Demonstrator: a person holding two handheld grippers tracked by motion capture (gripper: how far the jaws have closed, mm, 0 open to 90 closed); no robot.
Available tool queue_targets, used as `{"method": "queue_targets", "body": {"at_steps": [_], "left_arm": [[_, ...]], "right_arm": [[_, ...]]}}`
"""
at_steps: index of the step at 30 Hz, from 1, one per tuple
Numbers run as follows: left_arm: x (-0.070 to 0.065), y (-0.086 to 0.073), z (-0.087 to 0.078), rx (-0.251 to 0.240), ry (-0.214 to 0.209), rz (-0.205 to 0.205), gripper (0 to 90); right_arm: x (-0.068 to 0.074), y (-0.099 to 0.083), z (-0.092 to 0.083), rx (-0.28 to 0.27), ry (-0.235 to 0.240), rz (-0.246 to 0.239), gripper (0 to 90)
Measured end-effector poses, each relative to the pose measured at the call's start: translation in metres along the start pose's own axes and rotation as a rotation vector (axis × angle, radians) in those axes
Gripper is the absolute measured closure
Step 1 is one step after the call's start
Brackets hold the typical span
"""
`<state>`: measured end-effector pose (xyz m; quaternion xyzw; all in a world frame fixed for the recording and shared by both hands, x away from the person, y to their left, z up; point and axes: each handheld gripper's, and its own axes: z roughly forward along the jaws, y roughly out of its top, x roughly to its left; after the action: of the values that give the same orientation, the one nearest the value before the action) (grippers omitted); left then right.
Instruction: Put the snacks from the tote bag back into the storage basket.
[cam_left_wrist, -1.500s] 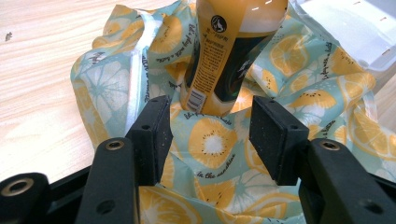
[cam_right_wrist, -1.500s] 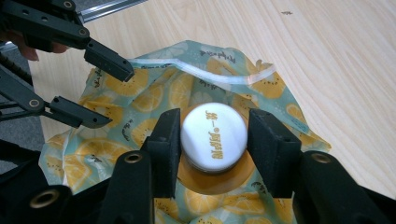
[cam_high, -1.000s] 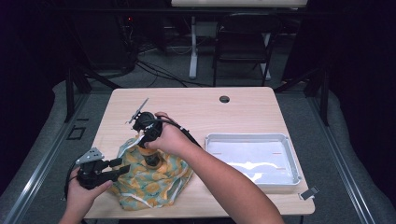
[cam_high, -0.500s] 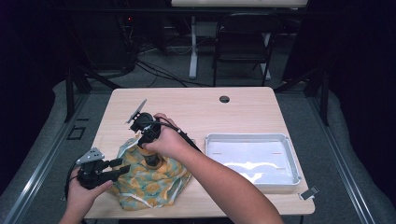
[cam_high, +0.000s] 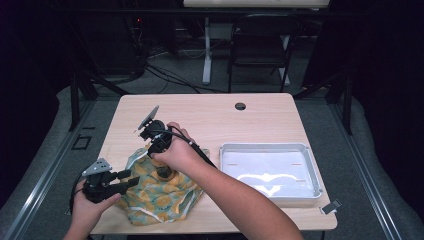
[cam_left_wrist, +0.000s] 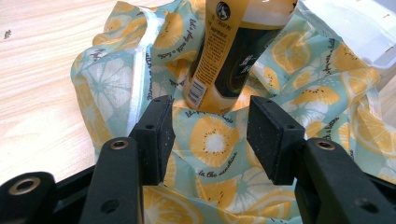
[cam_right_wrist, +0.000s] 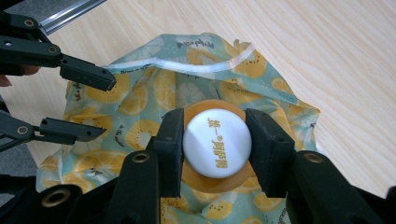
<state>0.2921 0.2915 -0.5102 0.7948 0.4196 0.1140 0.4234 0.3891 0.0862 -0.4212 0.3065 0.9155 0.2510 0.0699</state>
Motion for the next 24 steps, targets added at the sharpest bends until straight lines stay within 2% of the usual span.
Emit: {"method": "queue_targets", "body": {"at_steps": [5, 11, 17, 24], "left_arm": [[0.0004, -0.0002, -0.0001, -0.002, 0.0, -0.003, 50.9], [0.0005, -0.0004, 0.0002, -0.001, 0.001, -0.004, 51.0], [0.0003, -0.0004, 0.0004, 0.0, 0.001, -0.003, 50.9], [0.0004, -0.0003, 0.0006, 0.001, 0.005, 0.004, 50.9]], "right_arm": [[-0.0024, 0.0006, 0.0022, -0.015, 0.023, -0.033, 58.4], [-0.0052, 0.0009, 0.0021, -0.012, 0.044, -0.043, 58.1], [-0.0093, 0.0005, 0.0013, -0.003, 0.072, -0.077, 57.5], [-0.0098, -0.0006, 0.0018, 0.002, 0.076, -0.117, 57.3]]}}
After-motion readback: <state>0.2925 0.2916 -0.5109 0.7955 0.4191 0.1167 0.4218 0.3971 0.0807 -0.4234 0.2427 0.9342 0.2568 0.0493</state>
